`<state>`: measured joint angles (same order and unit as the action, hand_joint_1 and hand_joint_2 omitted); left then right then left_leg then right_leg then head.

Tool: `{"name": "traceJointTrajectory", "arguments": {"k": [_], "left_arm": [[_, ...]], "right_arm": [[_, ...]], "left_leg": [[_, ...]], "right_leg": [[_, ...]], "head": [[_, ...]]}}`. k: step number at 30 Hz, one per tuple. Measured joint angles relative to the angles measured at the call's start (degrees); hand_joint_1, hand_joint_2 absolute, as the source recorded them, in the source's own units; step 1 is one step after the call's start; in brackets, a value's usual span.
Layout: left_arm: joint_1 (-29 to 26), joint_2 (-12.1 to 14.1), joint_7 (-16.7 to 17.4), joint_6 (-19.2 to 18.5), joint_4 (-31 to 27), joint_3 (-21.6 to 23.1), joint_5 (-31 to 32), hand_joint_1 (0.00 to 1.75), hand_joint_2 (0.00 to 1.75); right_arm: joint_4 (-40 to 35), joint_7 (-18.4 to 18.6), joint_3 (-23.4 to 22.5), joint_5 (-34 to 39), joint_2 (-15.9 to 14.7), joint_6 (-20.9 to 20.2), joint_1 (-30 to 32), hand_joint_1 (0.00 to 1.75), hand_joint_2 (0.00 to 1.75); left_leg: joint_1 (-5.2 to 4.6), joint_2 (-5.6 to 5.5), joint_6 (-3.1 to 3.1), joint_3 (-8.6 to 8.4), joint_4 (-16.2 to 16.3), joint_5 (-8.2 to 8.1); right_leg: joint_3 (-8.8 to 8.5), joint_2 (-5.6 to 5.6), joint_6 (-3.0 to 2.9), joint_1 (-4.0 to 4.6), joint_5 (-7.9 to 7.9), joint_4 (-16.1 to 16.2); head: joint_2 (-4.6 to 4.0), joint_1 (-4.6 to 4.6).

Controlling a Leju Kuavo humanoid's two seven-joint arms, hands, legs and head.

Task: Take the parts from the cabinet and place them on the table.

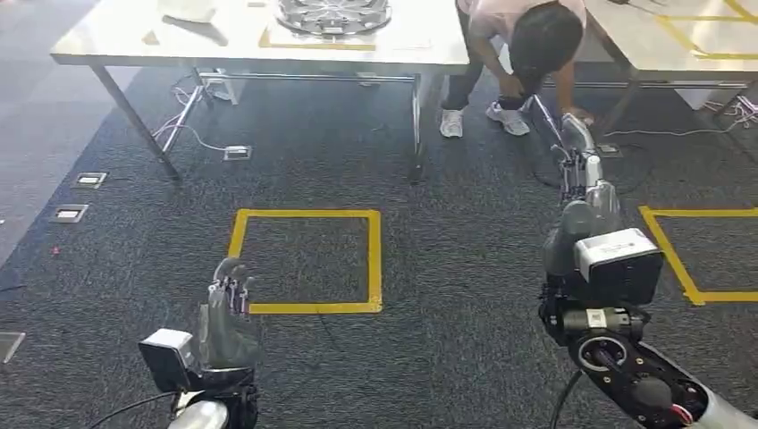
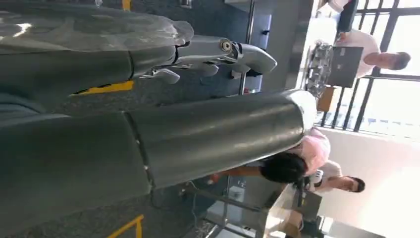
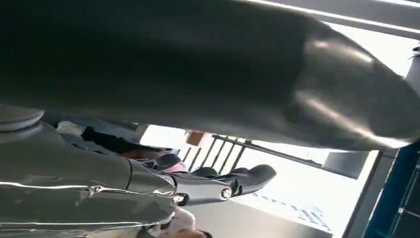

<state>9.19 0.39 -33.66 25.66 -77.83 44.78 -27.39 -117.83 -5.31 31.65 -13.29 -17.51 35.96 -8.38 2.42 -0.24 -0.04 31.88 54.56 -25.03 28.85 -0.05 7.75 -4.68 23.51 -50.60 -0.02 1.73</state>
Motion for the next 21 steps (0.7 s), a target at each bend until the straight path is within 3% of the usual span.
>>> {"name": "traceJointTrajectory", "arguments": {"k": [2, 4, 5, 6, 7, 9, 10, 11, 12, 15, 16, 17, 18, 20, 21], "left_arm": [[-0.06, -0.04, -0.02, 0.0, 0.0, 0.0, 0.13, 0.0, 0.0], [-0.06, -0.04, -0.02, 0.0, 0.02, 0.0, 0.18, 0.0, 0.0], [-0.15, -0.04, 0.0, 0.0, 0.02, 0.0, 0.2, 0.0, 0.0], [-0.2, -0.02, 0.0, 0.0, 0.04, 0.0, 0.2, 0.0, 0.0], [-0.22, 0.0, 0.0, 0.0, 0.04, 0.0, 0.22, 0.0, 0.0], [-0.21, -0.02, 0.0, 0.0, 0.04, 0.0, 0.31, 0.0, 0.0], [-0.22, -0.04, 0.0, 0.0, 0.04, 0.0, 0.33, 0.0, 0.0], [-0.21, -0.02, 0.0, 0.0, 0.04, 0.0, 0.33, 0.0, 0.0], [-0.13, 0.0, 0.0, 0.0, 0.04, 0.0, 0.35, 0.0, 0.0], [-0.27, 0.0, 0.02, 0.0, 0.04, 0.02, 0.39, 0.0, 0.0], [-0.21, 0.02, 0.0, -0.02, 0.02, 0.02, 0.39, 0.0, 0.0], [-0.15, 0.07, 0.0, -0.04, 0.02, 0.02, 0.42, 0.0, 0.0], [-0.04, 0.07, 0.0, -0.18, 0.02, 0.02, 0.42, 0.0, 0.0], [-0.12, 0.13, 0.0, -0.37, 0.04, 0.02, 0.4, 0.0, 0.0], [-0.18, 0.2, 0.0, -0.37, 0.06, 0.02, 0.39, 0.0, 0.0]], "right_arm": [[0.0, 0.0, 0.0, -0.04, 0.0, -0.05, -0.21, 0.0, 0.0], [0.02, 0.09, 0.0, -0.04, 0.0, -0.05, -0.28, 0.0, 0.0], [0.09, 0.11, 0.02, -0.04, 0.0, -0.05, -0.25, 0.0, 0.0], [0.17, 0.15, 0.06, -0.04, 0.0, -0.05, -0.2, 0.0, 0.0], [0.2, 0.15, 0.07, -0.04, 0.0, -0.07, -0.2, 0.0, 0.0], [0.2, 0.15, 0.07, -0.04, 0.0, -0.13, -0.26, 0.0, 0.0], [0.2, 0.15, 0.07, -0.04, 0.0, -0.13, -0.29, 0.0, 0.0], [0.24, 0.13, 0.09, -0.07, 0.0, -0.13, -0.31, 0.0, 0.0], [0.2, 0.15, 0.11, -0.07, 0.0, -0.13, -0.3, 0.0, 0.0], [0.24, 0.13, 0.22, -0.07, 0.0, -0.2, -0.33, 0.0, 0.0], [0.24, 0.11, 0.26, -0.07, 0.0, -0.22, -0.37, 0.0, 0.0], [0.24, 0.09, 0.28, -0.09, 0.0, -0.22, -0.4, 0.0, 0.0], [0.24, -0.02, 0.31, -0.13, 0.0, -0.22, -0.42, 0.0, 0.0], [0.28, 0.0, 0.37, -0.13, 0.0, -0.2, -0.36, 0.0, 0.0], [0.35, 0.0, 0.44, -0.13, 0.0, -0.2, -0.36, 0.0, 0.0]], "left_leg": [[0.33, 0.05, 0.61, -1.08, -1.41, 0.54], [0.02, 0.07, 0.77, -1.18, -1.54, 0.58], [-0.18, -0.04, 0.82, -1.18, -1.51, 0.54], [-0.4, -0.24, 0.84, -1.2, -1.5, 0.51], [-0.49, -0.57, 0.8, -1.27, -1.46, 0.45], [-0.44, -1.42, 0.43, -1.56, -1.27, 0.18], [-0.39, -1.66, 0.1, -1.67, -1.11, -0.06], [-0.53, -1.97, -0.27, -1.44, -0.9, -0.28], [-0.82, -2.39, -0.69, -0.91, -0.32, -0.27], [-0.36, -2.95, -1.84, -0.82, -0.98, 0.07], [-0.12, -2.9, -2.07, -0.8, -0.74, -0.37], [-0.24, -1.54, -2.1, 0.0, 1.11, -1.38], [-0.4, -0.74, -2.08, 2.37, 5.59, -3.61], [-0.55, -0.56, -2.12, 7.86, 15.67, -7.4], [-0.58, -0.55, -2.08, 9.79, 18.8, -7.88]], "right_leg": [[1.55, -0.13, -0.96, 0.21, 2.29, -3.65], [6.98, -0.01, -1.7, 1.14, 7.29, -14.4], [9.4, 0.0, -1.83, 1.44, 8.81, -19.08], [10.83, 0.0, -2.01, 1.6, 8.9, -21.48], [10.7, -0.01, -2.29, 1.71, 7.39, -20.57], [6.71, 0.11, -2.87, 1.85, 2.01, -11.74], [4.46, 0.8, -3.09, 1.8, -0.3, -6.86], [3.2, 2.38, -3.31, 1.76, 0.21, -4.5], [3.17, 2.47, -3.68, 1.91, 0.6, -3.45], [3.48, 1.92, -4.72, 2.44, 0.72, -4.13], [2.98, 1.43, -5.33, 1.9, 0.55, -3.62], [2.81, 1.09, -5.59, 2.1, 0.59, -3.57], [2.79, 0.58, -6.08, 2.24, 0.68, -3.58], [2.8, -0.33, -6.43, 2.65, 0.84, -3.58], [2.77, -0.79, -6.53, 2.85, 0.91, -3.6]], "head": [[0.0, 1.12], [0.0, 1.75], [0.0, 2.16], [0.0, 2.27], [0.0, 2.16], [0.0, 2.27], [0.0, 2.47], [0.0, 2.69], [0.0, 2.49], [0.0, 1.81], [0.0, 1.48], [0.0, 1.03], [0.0, 0.3], [0.0, -0.63], [0.02, -0.77]]}}
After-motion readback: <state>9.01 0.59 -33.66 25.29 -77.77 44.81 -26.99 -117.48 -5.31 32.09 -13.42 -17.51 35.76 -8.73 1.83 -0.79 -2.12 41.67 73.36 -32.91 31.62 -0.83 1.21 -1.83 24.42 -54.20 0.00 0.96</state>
